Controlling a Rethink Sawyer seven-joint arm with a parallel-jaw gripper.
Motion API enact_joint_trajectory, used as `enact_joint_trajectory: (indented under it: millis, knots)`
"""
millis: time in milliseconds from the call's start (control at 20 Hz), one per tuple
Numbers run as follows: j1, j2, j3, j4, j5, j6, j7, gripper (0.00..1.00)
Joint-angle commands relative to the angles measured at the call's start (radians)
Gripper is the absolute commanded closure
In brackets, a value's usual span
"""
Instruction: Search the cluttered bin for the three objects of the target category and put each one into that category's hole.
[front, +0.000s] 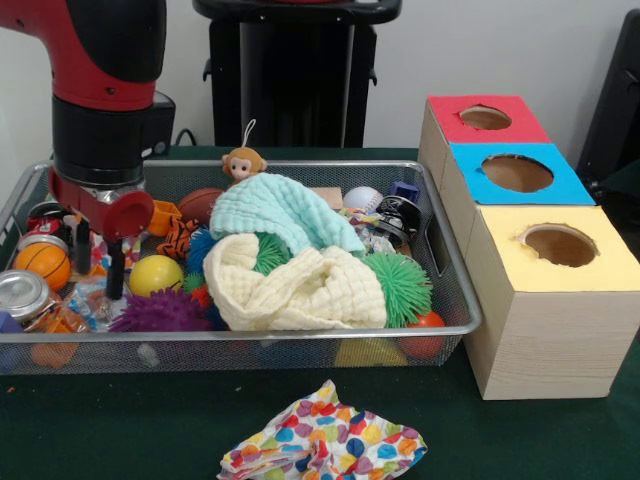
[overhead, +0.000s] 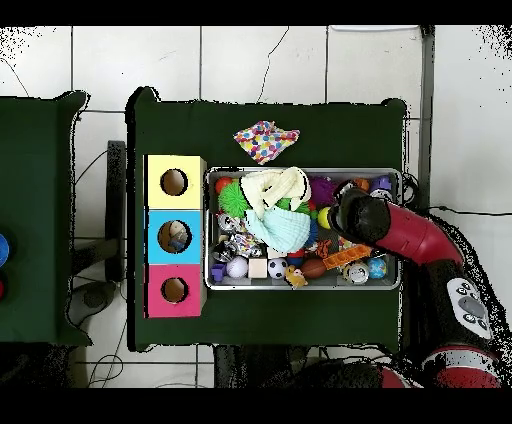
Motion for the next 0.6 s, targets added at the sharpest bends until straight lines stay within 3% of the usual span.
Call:
enact_joint_trajectory:
  millis: [50, 600]
  knots:
    - [0.037, 0.028, -0.046, 0.104, 0.042, -0.051, 0.217, 0.0]
    - [0.096, 0.129, -0.075, 0.044, 0.102, -0.111, 0.224, 0.0]
